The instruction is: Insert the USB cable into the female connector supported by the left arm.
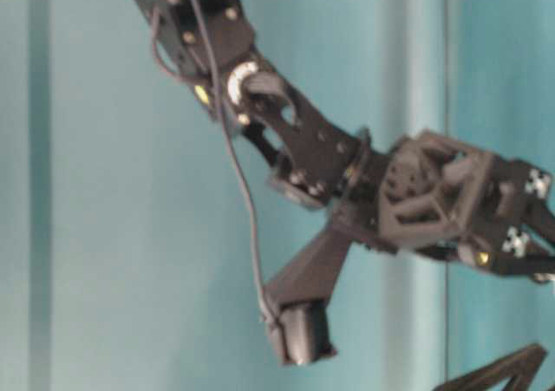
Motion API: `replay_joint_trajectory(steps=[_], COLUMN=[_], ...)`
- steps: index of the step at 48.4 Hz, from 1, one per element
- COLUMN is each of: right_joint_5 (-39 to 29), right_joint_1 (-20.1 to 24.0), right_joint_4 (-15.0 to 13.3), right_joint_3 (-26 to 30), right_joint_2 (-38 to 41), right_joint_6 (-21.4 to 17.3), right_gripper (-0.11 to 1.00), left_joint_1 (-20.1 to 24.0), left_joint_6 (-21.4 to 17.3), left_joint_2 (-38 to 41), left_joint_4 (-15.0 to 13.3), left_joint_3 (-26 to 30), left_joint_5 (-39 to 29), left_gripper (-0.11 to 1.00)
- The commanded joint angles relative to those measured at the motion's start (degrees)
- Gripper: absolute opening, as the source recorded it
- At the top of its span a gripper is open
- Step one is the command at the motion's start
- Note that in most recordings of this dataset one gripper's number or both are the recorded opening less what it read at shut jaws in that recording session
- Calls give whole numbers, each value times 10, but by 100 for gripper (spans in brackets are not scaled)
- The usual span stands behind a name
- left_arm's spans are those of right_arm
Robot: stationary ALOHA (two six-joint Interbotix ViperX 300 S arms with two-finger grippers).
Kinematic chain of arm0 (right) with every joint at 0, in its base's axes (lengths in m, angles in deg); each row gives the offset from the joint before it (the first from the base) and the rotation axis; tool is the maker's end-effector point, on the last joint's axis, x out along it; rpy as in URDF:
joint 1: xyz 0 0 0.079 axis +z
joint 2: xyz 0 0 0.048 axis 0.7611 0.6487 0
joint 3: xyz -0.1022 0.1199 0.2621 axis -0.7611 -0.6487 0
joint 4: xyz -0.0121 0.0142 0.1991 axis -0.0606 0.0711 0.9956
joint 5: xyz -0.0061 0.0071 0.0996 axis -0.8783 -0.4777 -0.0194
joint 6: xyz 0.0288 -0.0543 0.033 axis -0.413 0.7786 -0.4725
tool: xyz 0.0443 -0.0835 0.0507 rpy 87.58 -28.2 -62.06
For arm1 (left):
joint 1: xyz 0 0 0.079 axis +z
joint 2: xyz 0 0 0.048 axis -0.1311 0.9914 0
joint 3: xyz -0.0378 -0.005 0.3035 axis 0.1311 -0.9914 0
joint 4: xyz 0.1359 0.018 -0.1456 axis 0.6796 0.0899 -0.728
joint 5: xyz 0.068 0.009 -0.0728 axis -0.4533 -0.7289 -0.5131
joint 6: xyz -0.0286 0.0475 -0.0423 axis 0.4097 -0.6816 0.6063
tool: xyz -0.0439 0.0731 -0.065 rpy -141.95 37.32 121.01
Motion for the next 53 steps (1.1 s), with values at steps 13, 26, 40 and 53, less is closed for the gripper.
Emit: replay_joint_trajectory(steps=[13,26,40,53], right_joint_5=[-4,76,172,240], right_joint_1=[10,-10,-17,-18], right_joint_4=[-2,-2,-1,-1], right_joint_3=[-72,-215,-308,-376], right_joint_2=[-122,-252,-325,-401], right_joint_6=[-12,-17,-20,-36], right_gripper=[72,73,73,72], left_joint_1=[1,1,1,1], left_joint_6=[7,5,6,8], left_joint_2=[-86,-210,-323,-432], left_joint_4=[-2,-2,-2,-2], left_joint_3=[-45,-83,-97,-98], left_joint_5=[-52,-76,-94,-197], left_gripper=[81,81,81,81])
